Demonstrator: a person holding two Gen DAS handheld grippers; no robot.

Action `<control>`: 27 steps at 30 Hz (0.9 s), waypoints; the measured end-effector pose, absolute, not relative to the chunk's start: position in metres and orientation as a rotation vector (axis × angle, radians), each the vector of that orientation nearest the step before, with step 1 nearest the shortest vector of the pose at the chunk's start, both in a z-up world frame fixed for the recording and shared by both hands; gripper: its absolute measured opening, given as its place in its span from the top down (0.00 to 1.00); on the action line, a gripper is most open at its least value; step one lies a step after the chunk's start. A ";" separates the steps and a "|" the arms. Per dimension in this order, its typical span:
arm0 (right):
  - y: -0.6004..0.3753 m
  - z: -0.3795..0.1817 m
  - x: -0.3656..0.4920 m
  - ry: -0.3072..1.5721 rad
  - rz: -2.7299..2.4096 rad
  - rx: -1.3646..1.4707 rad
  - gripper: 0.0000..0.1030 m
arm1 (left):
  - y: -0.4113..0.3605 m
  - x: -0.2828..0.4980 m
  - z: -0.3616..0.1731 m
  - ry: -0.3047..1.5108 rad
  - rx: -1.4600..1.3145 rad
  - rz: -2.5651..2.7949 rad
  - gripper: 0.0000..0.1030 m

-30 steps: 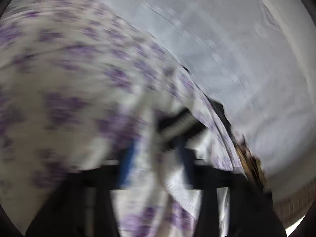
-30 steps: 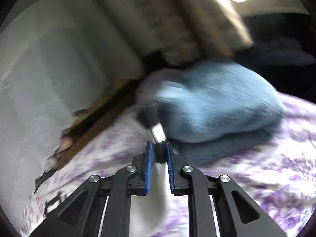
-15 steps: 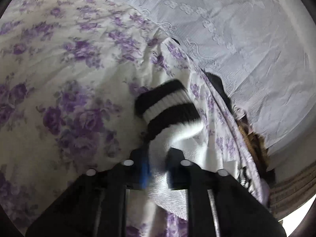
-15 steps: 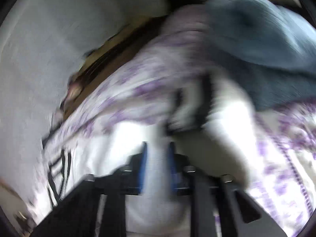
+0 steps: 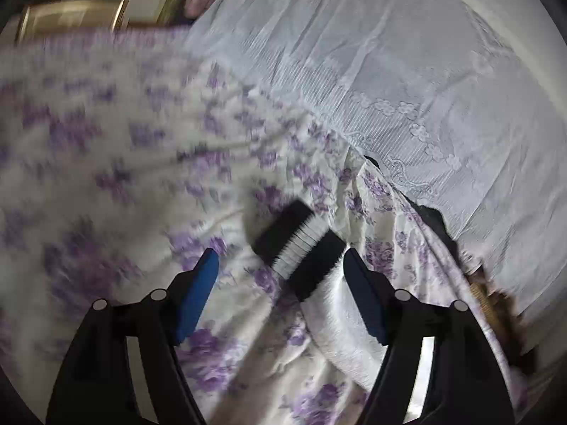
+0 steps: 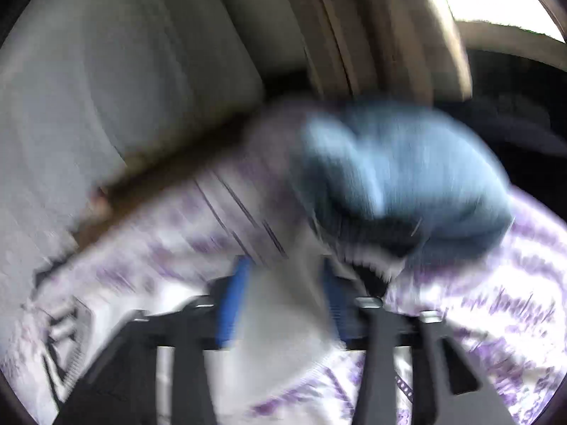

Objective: Fold small clothes

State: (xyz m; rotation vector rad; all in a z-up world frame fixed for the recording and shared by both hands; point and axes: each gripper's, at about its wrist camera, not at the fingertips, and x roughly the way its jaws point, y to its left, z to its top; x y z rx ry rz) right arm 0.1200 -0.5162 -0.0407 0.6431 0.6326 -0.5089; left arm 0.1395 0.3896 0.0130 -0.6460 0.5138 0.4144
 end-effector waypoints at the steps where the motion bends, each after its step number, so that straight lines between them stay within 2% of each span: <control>1: -0.523 -0.047 0.113 0.613 -0.511 0.712 0.75 | 0.384 0.139 0.017 0.524 -0.605 0.409 0.32; 2: -0.525 -0.040 0.107 0.590 -0.540 0.725 0.80 | 0.379 0.137 0.019 0.531 -0.582 0.413 0.32; 3: -0.516 -0.023 0.103 0.544 -0.533 0.682 0.80 | 0.367 0.135 0.025 0.522 -0.556 0.409 0.32; 5: -0.487 0.001 0.106 0.472 -0.448 0.580 0.71 | 0.342 0.138 0.038 0.503 -0.514 0.328 0.30; 6: -0.466 0.010 0.116 0.482 -0.399 0.512 0.59 | 0.316 0.145 0.048 0.515 -0.458 0.254 0.28; 8: -0.414 0.017 0.145 0.536 -0.279 0.352 0.56 | 0.270 0.161 0.057 0.543 -0.339 0.174 0.12; 10: -0.386 0.007 0.172 0.601 -0.243 0.266 0.55 | 0.216 0.180 0.056 0.579 -0.151 0.188 0.07; 12: -0.382 -0.021 0.202 0.724 -0.260 0.239 0.52 | 0.192 0.201 0.040 0.653 -0.069 0.182 0.07; 13: -0.386 -0.036 0.213 0.810 -0.251 0.243 0.44 | 0.187 0.215 0.024 0.716 -0.059 0.180 0.07; 16: -0.392 -0.037 0.218 0.802 -0.230 0.269 0.44 | 0.194 0.243 -0.027 0.899 -0.088 0.209 0.06; 20: -0.380 -0.021 0.204 0.690 -0.209 0.277 0.44 | 0.175 0.231 -0.015 0.801 0.015 0.214 0.05; 23: -0.333 0.003 0.201 0.660 -0.080 0.211 0.43 | 0.155 0.225 0.000 0.748 -0.007 0.129 0.05; 25: -0.291 0.003 0.216 0.710 0.033 0.106 0.33 | 0.136 0.228 0.012 0.751 -0.038 0.052 0.04; 27: -0.264 -0.013 0.231 0.787 0.072 0.017 0.29 | 0.115 0.241 0.011 0.803 -0.066 -0.022 0.04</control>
